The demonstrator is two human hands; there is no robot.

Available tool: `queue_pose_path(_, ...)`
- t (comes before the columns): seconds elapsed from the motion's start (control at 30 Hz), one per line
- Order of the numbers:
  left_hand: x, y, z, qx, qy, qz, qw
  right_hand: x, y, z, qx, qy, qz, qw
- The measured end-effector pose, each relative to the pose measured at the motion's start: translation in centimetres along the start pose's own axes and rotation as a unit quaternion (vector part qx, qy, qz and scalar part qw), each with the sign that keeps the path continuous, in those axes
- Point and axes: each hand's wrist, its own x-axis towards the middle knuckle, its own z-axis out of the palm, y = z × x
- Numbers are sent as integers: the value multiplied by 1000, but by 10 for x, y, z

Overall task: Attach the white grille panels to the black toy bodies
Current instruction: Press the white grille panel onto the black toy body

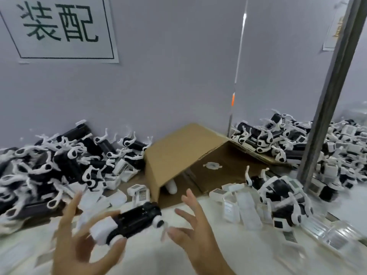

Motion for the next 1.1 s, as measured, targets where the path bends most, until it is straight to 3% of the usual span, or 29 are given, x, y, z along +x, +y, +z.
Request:
queue_pose_path(0.07, -13, -6, 7, -57, 22, -68, 996, -1, 0, -3, -10, -72, 37, 997)
queue_pose_path(0.13, -16, -7, 7, -133, -8, -135, 982, -6, -2, -2, -22, -134, 72, 988)
queue_pose_path(0.27, -18, -7, 10, -198, 0, -198, 960, -13, -5, 1, -91, -185, 64, 976)
queue_pose_path(0.33, -19, -6, 15, -176, 81, -198, 961, -14, -3, 4, -80, -156, 46, 983)
queue_pose_path(0.43, -26, -8, 27, -116, 178, -176, 961, -16, 2, 10, -48, -38, 8, 998)
queue_pose_path(0.5, -35, -11, 39, -80, 204, -191, 957, -18, 6, 13, -57, 12, -37, 998)
queue_pose_path(0.67, -44, -6, 57, -161, 29, -278, 947, -25, 8, 19, -94, -21, -123, 988)
queue_pose_path(0.77, -43, -5, 54, -205, 17, -286, 936, -27, 12, 22, -132, -64, -119, 982)
queue_pose_path(0.87, -40, 0, 50, -150, 9, -254, 955, -26, 6, 23, -120, -73, -59, 988)
queue_pose_path(1.1, -39, 15, 50, -88, -27, -210, 973, -31, -2, 25, -163, -62, -109, 979)
